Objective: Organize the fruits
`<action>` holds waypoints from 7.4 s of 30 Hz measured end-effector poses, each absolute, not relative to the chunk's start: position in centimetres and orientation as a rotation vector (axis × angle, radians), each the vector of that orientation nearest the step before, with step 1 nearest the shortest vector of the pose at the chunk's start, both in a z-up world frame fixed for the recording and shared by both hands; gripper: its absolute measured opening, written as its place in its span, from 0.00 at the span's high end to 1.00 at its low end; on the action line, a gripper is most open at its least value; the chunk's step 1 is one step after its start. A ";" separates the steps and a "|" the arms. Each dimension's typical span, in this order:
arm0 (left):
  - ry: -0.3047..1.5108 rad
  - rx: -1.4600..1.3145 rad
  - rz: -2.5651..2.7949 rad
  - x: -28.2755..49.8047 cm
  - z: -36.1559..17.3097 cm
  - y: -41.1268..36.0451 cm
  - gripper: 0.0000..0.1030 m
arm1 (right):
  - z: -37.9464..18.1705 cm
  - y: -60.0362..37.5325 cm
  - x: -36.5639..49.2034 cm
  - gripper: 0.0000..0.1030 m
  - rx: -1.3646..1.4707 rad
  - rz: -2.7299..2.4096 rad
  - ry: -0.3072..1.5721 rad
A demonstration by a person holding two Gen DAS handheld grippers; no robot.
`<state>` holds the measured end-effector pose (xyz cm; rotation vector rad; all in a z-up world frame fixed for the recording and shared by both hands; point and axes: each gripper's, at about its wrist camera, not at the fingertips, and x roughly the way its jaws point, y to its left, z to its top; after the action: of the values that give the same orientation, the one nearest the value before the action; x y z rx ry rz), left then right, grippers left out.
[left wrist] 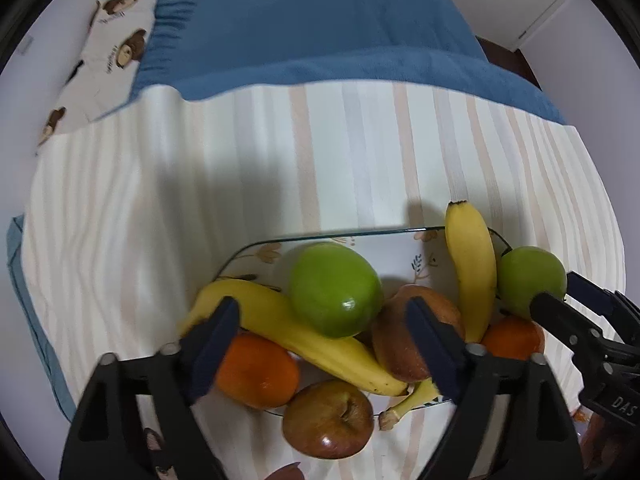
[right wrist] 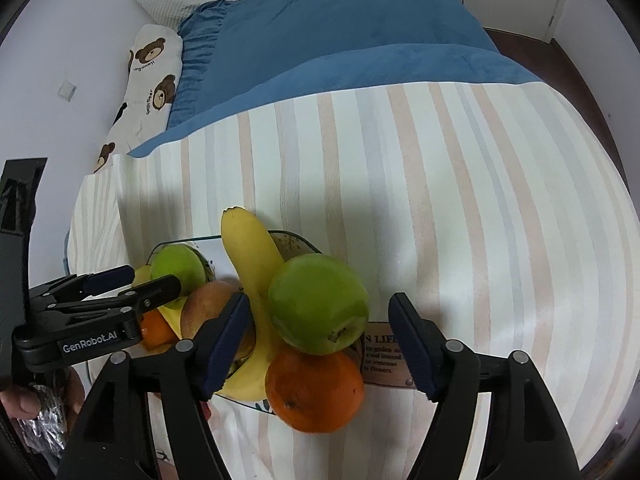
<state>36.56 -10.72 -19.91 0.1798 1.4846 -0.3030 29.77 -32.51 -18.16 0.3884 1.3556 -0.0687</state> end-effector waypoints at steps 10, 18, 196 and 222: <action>1.372 0.190 -0.285 33.4 -16.5 -8.8 0.03 | -14.7 -28.9 27.2 0.04 0.195 -0.093 1.325; 1.290 0.214 -0.272 29.2 -14.2 -7.1 0.03 | -13.1 -26.7 23.8 0.03 0.148 -0.144 1.282; 1.196 0.153 -0.271 25.5 -16.0 -5.0 0.10 | -15.8 -25.3 14.9 0.05 0.307 -0.247 1.010; 0.953 0.081 -0.267 12.1 -1.2 -1.0 0.02 | 1.7 -21.9 4.4 0.01 0.131 -0.229 0.852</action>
<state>12.09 -1.03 -1.17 0.0810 0.9534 -0.2667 4.39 -21.91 1.70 0.1311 0.8516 -0.2292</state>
